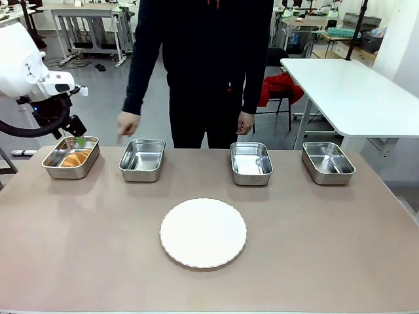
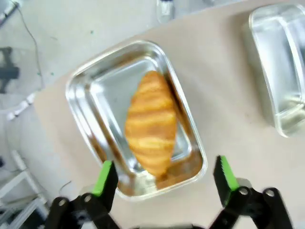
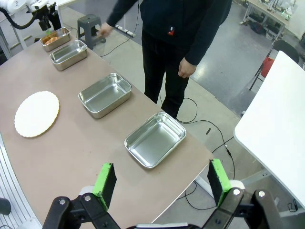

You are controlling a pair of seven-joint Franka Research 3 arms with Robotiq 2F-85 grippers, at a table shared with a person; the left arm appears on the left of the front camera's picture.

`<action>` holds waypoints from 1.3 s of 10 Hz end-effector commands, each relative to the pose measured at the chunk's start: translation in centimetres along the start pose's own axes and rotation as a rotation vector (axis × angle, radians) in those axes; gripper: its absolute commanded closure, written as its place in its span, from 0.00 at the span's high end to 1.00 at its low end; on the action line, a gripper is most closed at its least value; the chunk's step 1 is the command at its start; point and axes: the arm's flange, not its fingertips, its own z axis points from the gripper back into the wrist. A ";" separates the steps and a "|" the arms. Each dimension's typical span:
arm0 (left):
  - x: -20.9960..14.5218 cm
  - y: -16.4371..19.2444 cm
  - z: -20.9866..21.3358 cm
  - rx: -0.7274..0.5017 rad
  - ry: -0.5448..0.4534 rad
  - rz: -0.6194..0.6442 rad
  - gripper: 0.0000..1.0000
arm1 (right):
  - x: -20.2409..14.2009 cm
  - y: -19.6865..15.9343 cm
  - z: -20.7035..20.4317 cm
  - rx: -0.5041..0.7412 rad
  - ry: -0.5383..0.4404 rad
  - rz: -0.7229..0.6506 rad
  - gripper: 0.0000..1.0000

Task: Place the bread in the container.
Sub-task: Place the Butter Roll into the Airtight Container indicated by the human.

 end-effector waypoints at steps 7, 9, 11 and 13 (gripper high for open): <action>-17.1 -12.4 8.2 0.095 -0.210 0.124 1.00 | 0.1 0.1 0.0 0.001 -0.015 0.004 1.00; -18.6 -12.9 7.7 0.105 -0.171 0.112 1.00 | 0.1 0.1 0.0 0.001 -0.015 0.004 1.00; -16.2 -12.0 8.9 0.083 -0.192 0.108 1.00 | 0.1 0.1 0.0 0.001 -0.015 0.004 1.00; -16.2 -12.0 8.9 0.083 -0.192 0.108 1.00 | 0.1 0.1 0.0 0.001 -0.015 0.004 1.00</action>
